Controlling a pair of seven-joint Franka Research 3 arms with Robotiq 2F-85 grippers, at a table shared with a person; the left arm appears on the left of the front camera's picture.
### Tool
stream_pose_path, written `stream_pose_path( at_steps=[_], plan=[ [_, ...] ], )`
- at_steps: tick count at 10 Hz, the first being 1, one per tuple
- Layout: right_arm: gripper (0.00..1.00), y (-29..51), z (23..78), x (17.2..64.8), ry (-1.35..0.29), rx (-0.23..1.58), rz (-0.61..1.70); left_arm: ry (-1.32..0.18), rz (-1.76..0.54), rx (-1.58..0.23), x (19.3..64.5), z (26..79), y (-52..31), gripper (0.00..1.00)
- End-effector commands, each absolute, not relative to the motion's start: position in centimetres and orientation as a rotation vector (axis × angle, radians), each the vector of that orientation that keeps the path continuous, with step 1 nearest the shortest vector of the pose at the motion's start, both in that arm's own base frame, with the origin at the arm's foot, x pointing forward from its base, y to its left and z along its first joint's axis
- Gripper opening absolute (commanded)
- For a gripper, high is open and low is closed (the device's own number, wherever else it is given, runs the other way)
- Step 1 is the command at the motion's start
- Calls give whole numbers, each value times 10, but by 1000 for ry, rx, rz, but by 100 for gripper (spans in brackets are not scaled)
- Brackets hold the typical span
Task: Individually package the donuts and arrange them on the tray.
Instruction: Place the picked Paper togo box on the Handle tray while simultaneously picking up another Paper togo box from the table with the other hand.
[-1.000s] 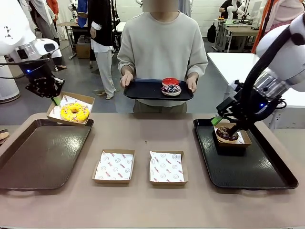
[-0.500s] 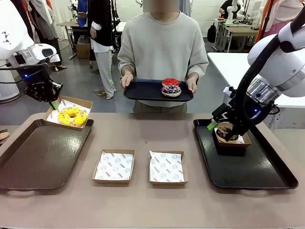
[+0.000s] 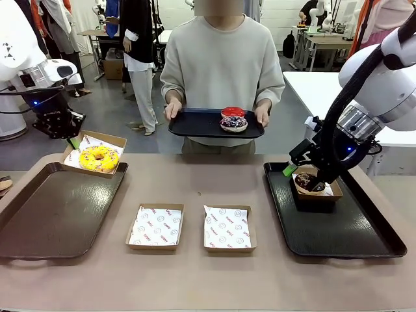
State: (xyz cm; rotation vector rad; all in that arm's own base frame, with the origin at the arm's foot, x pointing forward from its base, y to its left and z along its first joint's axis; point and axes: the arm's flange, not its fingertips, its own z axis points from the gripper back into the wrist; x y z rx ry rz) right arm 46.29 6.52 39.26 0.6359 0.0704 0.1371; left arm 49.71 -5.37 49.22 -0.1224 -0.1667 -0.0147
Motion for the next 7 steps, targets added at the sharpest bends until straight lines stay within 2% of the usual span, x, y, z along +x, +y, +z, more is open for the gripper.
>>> stream_pose_path(
  at_steps=[1, 4, 7],
  plan=[
    [100, 83, 401, 462, 79, 554, 133, -154, -55, -113, 490, 488, -48, 1],
    [100, 161, 424, 467, 97, 239, 158, -70, -59, -148, 457, 474, -15, 1],
    [100, 234, 402, 464, 79, 43, 233, -87, -61, -101, 449, 449, 20, 1]
  ],
)
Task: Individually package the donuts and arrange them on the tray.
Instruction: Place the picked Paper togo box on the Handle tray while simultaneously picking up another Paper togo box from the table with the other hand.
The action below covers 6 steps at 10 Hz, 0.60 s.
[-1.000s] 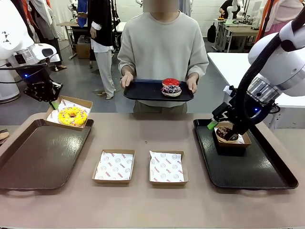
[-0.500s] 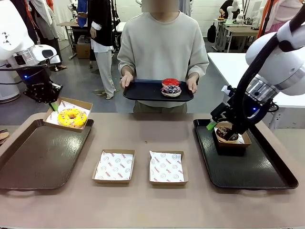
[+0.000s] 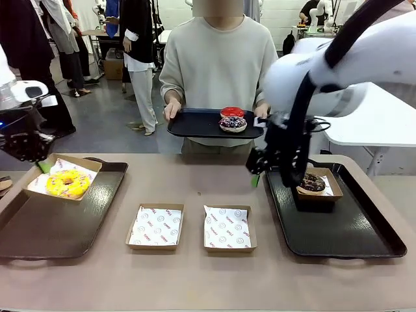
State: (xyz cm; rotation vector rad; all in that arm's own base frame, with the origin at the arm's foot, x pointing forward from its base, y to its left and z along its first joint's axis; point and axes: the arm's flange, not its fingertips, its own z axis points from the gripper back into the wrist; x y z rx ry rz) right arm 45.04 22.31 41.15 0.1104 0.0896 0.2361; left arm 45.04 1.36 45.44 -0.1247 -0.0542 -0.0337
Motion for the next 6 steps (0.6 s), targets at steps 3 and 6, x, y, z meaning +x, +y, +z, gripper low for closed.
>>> stream_pose_path(
  at_steps=[3, 6],
  plan=[
    [100, 274, 353, 465, 83, -58, 237, -120, -37, -40, 469, 437, 34, 1],
    [100, 283, 331, 447, 51, -106, 185, -124, 2, -8, 494, 440, 32, 1]
  ],
)
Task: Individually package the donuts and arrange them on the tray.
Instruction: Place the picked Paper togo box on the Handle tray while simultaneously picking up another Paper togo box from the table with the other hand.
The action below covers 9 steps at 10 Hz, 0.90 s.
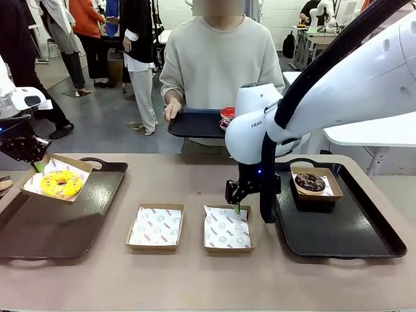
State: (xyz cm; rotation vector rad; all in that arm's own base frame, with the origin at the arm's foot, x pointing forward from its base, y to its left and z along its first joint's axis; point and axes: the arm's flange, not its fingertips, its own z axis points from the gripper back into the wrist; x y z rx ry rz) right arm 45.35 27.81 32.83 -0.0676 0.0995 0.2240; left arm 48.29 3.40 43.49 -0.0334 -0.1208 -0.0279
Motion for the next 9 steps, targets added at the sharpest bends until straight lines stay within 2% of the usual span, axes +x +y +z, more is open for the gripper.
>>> stream_pose_path(
  at_steps=[1, 4, 5, 6, 9],
  plan=[
    [100, 282, 332, 438, 27, -112, 177, -124, 12, -5, 502, 442, 30, 1],
    [100, 274, 338, 413, -26, -113, 130, -118, 34, -8, 521, 442, 20, 1],
    [100, 270, 342, 409, -35, -102, 114, -131, 8, -27, 509, 439, 28, 1],
    [100, 281, 340, 427, 30, -93, 167, -131, 8, -27, 509, 439, 28, 1],
    [100, 281, 340, 427, 30, -93, 167, -131, 8, -27, 509, 439, 28, 1]
  ],
)
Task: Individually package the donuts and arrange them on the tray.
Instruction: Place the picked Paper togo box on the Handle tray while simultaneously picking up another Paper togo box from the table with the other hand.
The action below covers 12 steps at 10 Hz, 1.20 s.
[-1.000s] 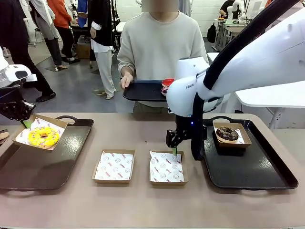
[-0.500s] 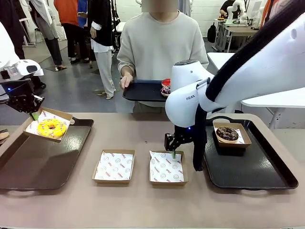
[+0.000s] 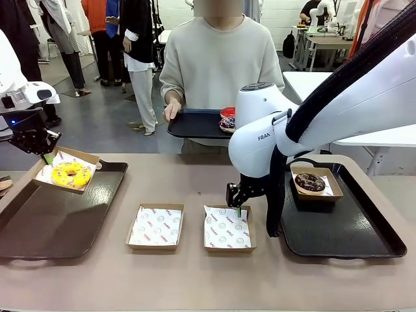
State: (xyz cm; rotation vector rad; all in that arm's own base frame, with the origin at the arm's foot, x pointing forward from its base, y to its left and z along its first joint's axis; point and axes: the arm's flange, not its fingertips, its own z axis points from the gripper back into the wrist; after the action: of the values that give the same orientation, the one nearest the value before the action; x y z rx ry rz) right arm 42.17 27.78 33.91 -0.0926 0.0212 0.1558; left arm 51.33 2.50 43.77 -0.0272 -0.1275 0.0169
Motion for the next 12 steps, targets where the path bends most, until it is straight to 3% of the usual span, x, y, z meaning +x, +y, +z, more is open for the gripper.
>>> stream_pose_path(
  at_steps=[1, 4, 8, 12],
  plan=[
    [100, 281, 340, 427, 30, -93, 167, -131, 8, -27, 509, 439, 28, 1],
    [100, 277, 337, 413, -12, -99, 121, -127, 17, -27, 513, 438, 25, 1],
    [100, 276, 341, 367, -78, -108, 9, -33, 117, -89, 552, 424, 35, 1],
    [100, 273, 335, 364, -91, -65, -19, -3, 114, -109, 571, 416, 30, 1]
  ],
)
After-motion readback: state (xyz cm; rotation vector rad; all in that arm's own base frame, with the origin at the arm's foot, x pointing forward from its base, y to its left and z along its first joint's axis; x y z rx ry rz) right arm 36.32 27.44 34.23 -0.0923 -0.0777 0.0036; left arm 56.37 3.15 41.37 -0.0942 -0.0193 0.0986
